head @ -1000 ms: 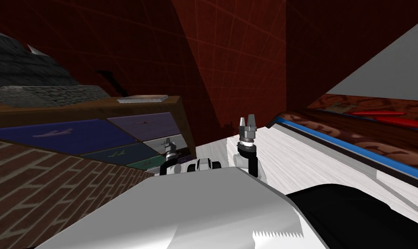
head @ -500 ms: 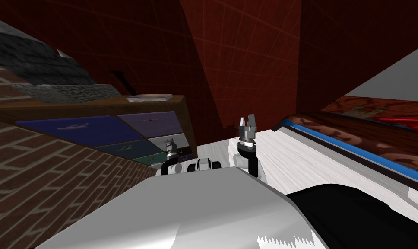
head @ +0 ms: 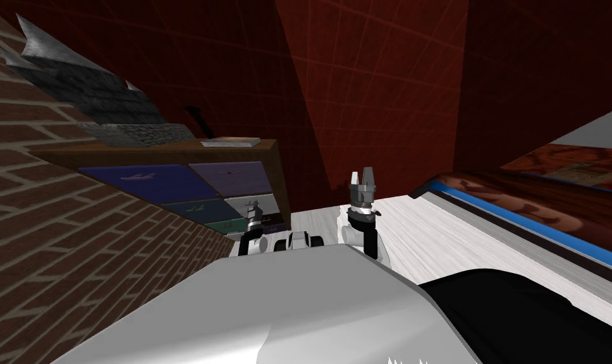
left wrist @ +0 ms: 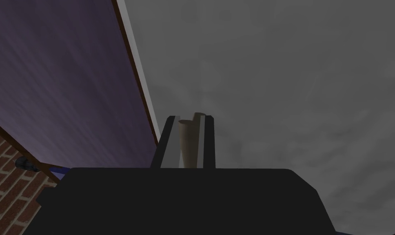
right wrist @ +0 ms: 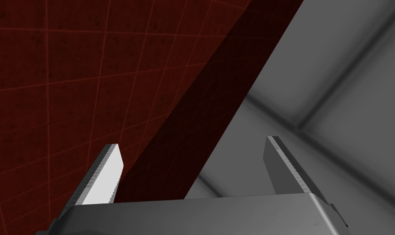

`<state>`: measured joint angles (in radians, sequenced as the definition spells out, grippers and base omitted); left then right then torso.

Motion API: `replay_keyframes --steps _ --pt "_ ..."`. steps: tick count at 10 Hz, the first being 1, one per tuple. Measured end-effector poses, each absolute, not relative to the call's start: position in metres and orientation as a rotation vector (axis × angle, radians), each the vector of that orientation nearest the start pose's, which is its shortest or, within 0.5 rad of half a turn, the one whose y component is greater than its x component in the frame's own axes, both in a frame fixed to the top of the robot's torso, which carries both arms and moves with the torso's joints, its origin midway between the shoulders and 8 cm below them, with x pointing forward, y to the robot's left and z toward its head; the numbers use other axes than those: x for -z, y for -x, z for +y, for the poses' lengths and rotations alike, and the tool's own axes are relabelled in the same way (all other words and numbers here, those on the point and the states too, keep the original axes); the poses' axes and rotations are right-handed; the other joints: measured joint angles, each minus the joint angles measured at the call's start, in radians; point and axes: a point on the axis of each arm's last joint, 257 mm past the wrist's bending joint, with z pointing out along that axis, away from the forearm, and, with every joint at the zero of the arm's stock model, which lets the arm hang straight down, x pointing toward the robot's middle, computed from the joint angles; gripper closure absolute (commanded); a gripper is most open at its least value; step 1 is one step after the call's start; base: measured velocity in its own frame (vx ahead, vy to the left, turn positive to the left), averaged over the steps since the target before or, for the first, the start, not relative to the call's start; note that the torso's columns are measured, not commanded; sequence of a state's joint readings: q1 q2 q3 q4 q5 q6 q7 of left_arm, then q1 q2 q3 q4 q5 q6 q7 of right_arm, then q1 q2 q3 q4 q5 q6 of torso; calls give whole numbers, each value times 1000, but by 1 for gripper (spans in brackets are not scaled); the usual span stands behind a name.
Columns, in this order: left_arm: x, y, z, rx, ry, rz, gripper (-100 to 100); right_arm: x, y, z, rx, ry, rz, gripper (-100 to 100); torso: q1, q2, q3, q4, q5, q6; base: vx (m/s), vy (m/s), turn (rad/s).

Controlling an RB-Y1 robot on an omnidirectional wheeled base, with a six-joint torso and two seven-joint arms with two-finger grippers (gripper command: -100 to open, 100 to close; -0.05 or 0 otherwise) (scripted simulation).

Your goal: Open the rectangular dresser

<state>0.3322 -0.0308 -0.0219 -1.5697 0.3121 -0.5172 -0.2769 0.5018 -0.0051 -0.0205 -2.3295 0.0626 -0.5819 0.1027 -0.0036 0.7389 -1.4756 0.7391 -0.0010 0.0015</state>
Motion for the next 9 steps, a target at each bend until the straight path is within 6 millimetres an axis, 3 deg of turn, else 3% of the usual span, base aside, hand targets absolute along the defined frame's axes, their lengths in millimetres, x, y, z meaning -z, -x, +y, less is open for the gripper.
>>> replay_keyframes --steps 9 --pt "258 -450 264 1220 1155 968 100 -60 -319 -271 -1174 -471 583 0 0 -2 -1 -3 2 3 -3 -27 157"
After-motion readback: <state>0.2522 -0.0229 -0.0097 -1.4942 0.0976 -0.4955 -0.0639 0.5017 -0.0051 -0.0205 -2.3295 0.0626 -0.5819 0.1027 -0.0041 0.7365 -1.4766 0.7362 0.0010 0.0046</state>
